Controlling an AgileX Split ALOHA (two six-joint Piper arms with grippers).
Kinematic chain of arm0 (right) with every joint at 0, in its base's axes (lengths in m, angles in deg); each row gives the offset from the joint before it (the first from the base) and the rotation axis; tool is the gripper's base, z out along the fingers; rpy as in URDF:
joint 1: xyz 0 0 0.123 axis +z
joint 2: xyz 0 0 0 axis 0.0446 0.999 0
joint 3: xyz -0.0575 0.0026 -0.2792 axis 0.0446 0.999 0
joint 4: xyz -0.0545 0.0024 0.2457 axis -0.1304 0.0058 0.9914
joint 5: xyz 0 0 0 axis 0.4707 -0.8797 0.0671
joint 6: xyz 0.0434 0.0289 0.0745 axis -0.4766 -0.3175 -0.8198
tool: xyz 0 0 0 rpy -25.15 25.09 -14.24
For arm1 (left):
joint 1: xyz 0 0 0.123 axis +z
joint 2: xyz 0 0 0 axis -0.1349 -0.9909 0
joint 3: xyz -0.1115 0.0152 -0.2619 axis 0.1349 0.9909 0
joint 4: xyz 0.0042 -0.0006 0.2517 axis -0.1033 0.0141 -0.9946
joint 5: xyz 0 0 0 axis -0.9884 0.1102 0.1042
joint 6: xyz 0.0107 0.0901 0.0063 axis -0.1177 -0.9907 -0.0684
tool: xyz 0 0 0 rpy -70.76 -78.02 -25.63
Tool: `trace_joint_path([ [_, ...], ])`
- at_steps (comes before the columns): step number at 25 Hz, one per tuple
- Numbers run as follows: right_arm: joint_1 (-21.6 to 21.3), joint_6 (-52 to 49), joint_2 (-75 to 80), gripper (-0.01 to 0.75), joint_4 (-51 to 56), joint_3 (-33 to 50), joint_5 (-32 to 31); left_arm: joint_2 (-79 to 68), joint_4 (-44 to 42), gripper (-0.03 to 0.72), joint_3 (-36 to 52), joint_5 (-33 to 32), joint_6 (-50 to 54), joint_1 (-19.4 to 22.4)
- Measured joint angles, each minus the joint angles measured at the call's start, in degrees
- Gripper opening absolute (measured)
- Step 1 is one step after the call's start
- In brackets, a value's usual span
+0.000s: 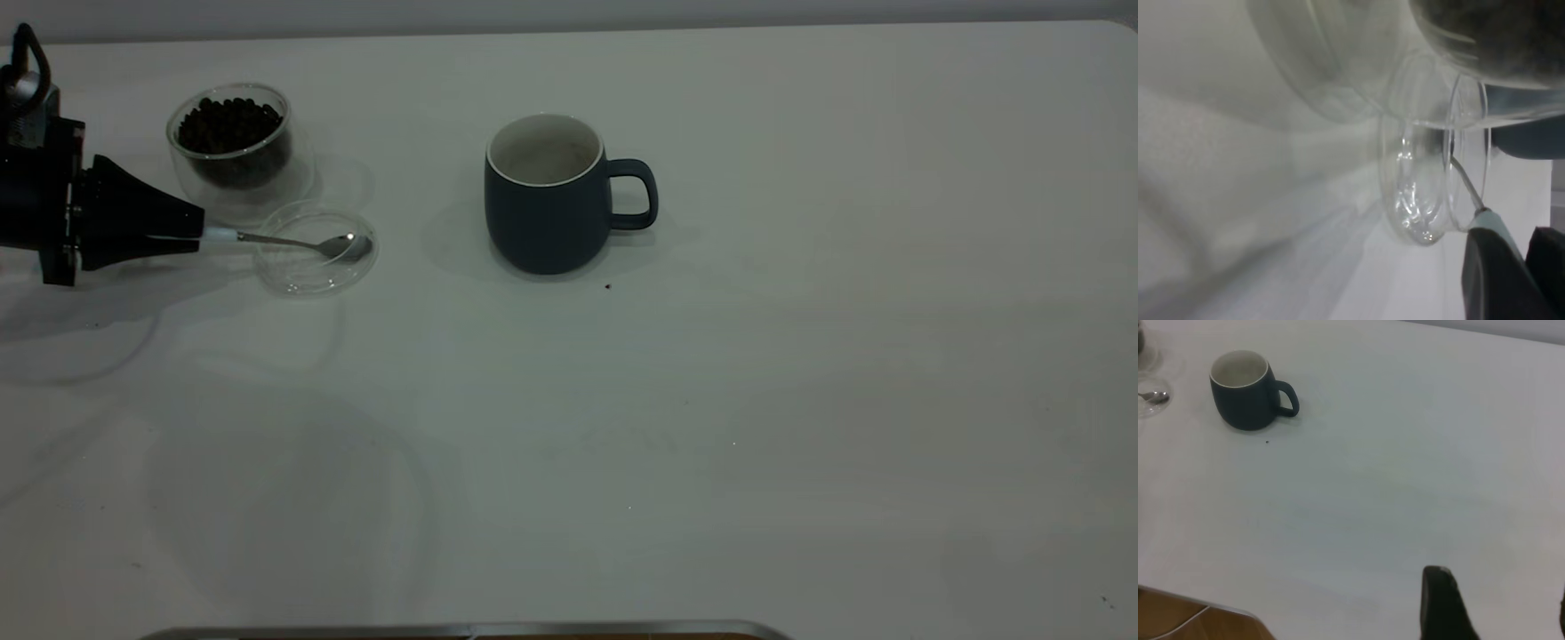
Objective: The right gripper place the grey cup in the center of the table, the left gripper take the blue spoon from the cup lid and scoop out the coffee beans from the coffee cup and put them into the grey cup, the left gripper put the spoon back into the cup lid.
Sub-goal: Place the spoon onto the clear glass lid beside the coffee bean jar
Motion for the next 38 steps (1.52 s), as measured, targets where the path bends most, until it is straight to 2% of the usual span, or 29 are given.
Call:
trace_joint_path([
  [6, 0.0, 0.0, 0.0, 0.451, 0.0, 0.0, 0.0, 0.0, 1.6, 0.381, 0.0, 0.9, 0.0, 0.0],
  [10, 0.0, 0.0, 0.0, 0.451, 0.0, 0.0, 0.0, 0.0, 4.1, 0.44, 0.0, 1.1, -0.1, 0.0],
  [21, 0.0, 0.0, 0.0, 0.451, 0.0, 0.0, 0.0, 0.0, 5.0, 0.464, 0.0, 2.7, -1.1, 0.1],
  [27, 0.0, 0.0, 0.0, 0.451, 0.0, 0.0, 0.0, 0.1, 4.1, 0.529, 0.0, 3.8, -1.2, 0.7],
  [31, 0.0, 0.0, 0.0, 0.451, 0.0, 0.0, 0.0, 0.8, 4.1, 0.55, 0.0, 3.8, -1.2, 3.2],
  [38, 0.0, 0.0, 0.0, 0.451, 0.0, 0.0, 0.0, 8.0, 3.2, 0.553, 0.0, 1.3, 1.5, 10.9],
])
